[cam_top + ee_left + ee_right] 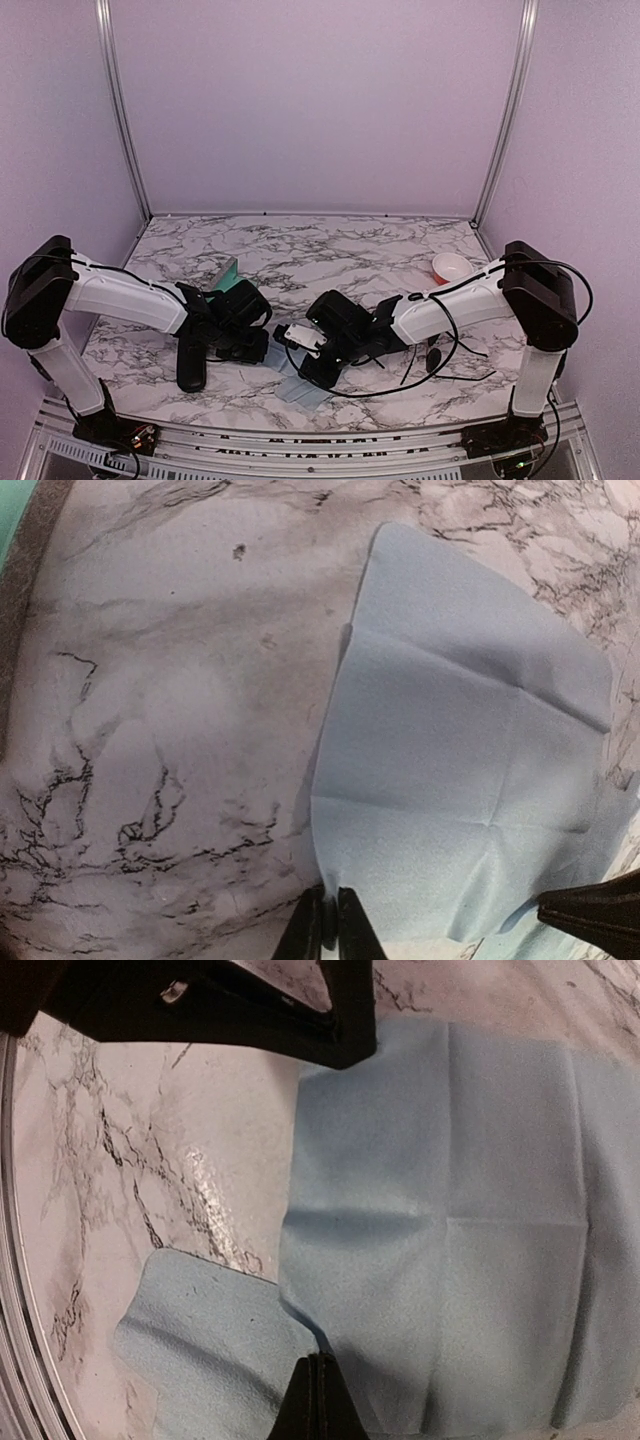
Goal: Organize the sunglasses
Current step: Pick up the glasses cleaning cloth from the center of the board.
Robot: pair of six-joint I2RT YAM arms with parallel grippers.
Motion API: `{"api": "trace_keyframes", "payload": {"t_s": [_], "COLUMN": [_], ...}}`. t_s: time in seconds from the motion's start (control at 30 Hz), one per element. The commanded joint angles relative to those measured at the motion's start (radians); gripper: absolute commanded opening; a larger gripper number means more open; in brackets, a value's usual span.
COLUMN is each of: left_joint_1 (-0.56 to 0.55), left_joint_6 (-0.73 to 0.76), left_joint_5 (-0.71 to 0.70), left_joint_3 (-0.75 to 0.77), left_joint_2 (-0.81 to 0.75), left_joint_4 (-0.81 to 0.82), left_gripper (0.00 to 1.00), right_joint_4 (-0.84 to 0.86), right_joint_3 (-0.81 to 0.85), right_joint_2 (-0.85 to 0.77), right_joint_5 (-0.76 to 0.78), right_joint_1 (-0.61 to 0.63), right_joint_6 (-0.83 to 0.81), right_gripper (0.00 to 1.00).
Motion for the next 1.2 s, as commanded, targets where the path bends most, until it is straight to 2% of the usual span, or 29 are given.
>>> {"api": "trace_keyframes", "payload": {"t_s": [0.0, 0.6, 1.17], "left_joint_1": [-0.016, -0.039, -0.011], "left_joint_6": [-0.015, -0.095, -0.086], "left_joint_5": [0.012, 0.000, -0.116], "left_joint_3": [-0.011, -0.042, 0.134], "left_joint_2": [0.032, -0.138, -0.074], "left_joint_4": [-0.031, -0.104, -0.203], "left_gripper": [0.00, 0.00, 0.00], "right_joint_4": [0.008, -0.075, -0.090], "right_joint_3": [0.022, 0.017, 0.044], "right_joint_2": [-0.025, -0.120, -0.151], "right_joint_5": [0.011, 0.043, 0.226], "right_joint_1": [0.008, 0.046, 0.017], "right_joint_6": [0.002, 0.027, 0.037], "right_gripper": [0.00, 0.00, 0.00]}}
